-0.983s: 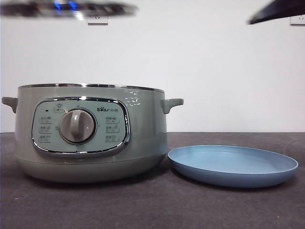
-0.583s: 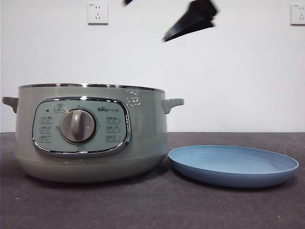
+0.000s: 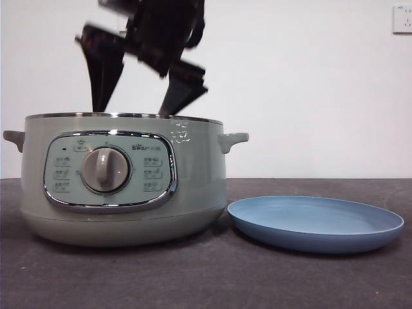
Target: Take the pumpkin out from the steamer,put the pumpkin in the blue plate,close the lid
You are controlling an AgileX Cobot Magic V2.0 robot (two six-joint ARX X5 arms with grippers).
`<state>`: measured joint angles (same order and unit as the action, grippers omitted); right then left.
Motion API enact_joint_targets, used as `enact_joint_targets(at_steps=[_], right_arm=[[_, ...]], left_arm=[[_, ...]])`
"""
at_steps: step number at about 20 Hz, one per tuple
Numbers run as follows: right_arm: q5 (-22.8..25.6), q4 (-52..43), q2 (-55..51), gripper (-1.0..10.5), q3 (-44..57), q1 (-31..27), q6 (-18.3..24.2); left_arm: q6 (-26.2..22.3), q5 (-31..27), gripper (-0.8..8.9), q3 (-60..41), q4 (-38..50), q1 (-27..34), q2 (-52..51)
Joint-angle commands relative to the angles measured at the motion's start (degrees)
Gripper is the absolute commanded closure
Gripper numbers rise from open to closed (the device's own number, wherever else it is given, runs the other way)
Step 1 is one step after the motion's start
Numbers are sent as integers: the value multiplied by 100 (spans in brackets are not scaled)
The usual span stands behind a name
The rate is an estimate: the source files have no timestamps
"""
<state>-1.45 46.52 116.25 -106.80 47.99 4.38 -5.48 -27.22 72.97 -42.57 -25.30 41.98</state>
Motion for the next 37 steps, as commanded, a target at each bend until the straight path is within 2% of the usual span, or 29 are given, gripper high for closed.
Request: enact_joint_targets(at_steps=[1, 8, 9, 10, 11, 12, 15, 17, 21, 25, 29, 31, 34, 37], right_arm=[[13, -153, 337, 402, 0, 2, 68], [13, -332, 774, 416, 2, -28, 63], [15, -385, 772, 467, 2, -28, 57], [15, -380, 750, 719, 0, -31, -52], [15, -382, 743, 903, 0, -28, -68], [15, -382, 710, 961, 0, -28, -68], [33, -149, 361, 958, 0, -24, -107], [37, 343, -146, 958, 0, -81, -85], [79, 1915, -1556, 958, 0, -505, -111], [883, 3136, -2433, 958, 24, -1040, -811], [2892, 3202, -3195, 958, 887, -1130, -1808], [3620, 3049, -3676, 958, 1714, -1128, -2262], [3665, 1945, -4437, 958, 3222, -1128, -2319], [3143, 619, -4859, 958, 4555, -1128, -2262]], left_arm=[[-76, -15, 822, 61, 201, -11, -87], [-76, -15, 822, 61, 2, -11, -87], [-76, -15, 822, 61, 7, -11, -87], [-76, -2, 822, 61, 4, -11, -87], [-76, 31, 822, 61, 7, -11, -87], [-76, 31, 822, 61, 9, -11, -83], [-74, 50, 822, 61, 50, -11, -66], [-72, 72, 822, 61, 186, -15, 63], [-59, 866, 822, 61, 568, -15, 564], [92, 1779, 822, 61, 986, -17, 1069], [127, 2159, 822, 61, 1110, -22, 1261], [131, 2168, 822, 61, 1130, -26, 1266], [133, 2168, 822, 61, 1126, -26, 1266], [140, 2177, 822, 61, 1126, -28, 1272]])
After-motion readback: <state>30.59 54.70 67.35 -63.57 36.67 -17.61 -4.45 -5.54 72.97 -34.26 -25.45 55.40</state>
